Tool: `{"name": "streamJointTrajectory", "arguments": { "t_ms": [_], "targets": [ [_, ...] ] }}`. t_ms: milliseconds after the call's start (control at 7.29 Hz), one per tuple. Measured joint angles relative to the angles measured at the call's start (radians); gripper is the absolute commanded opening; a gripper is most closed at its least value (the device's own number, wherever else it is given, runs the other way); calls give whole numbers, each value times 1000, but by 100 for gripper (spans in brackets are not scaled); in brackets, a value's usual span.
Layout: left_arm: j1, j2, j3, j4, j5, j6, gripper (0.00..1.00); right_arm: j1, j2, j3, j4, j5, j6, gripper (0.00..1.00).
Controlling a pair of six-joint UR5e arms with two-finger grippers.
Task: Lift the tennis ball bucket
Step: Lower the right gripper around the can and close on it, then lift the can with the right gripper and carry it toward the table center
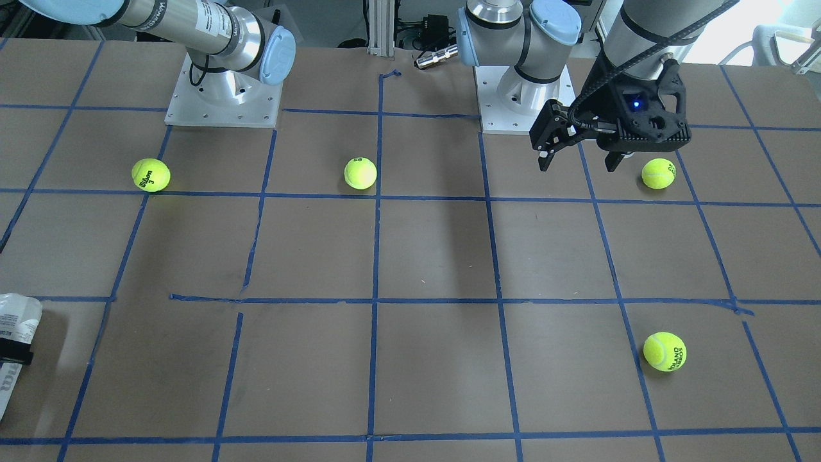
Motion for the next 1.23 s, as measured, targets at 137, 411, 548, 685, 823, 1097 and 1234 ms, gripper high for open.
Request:
{"name": "streamJointTrajectory", "arguments": {
  "t_ms": [137, 411, 548, 685, 823, 1097, 1234],
  "targets": [
    [0, 0, 0, 1, 0, 0, 100, 0, 1, 1, 0, 1, -1, 74],
    [0, 0, 1, 1, 0, 1, 100, 3, -5, 3, 2, 2, -4, 71],
    [0, 0, 1, 1, 0, 3, 100, 8, -15, 4, 4, 3, -4, 70],
    [0, 0, 1, 1, 1, 6, 100, 15, -31, 5, 10, 5, -5, 70],
    [2, 0, 1, 2, 1, 8, 100, 32, -52, 7, 28, 8, -4, 70],
    [15, 0, 1, 11, 0, 11, 100, 121, -121, 9, 112, 26, -3, 70],
    [20, 0, 0, 15, 0, 12, 100, 172, -152, 10, 151, 48, -10, 70]
  ]
}}
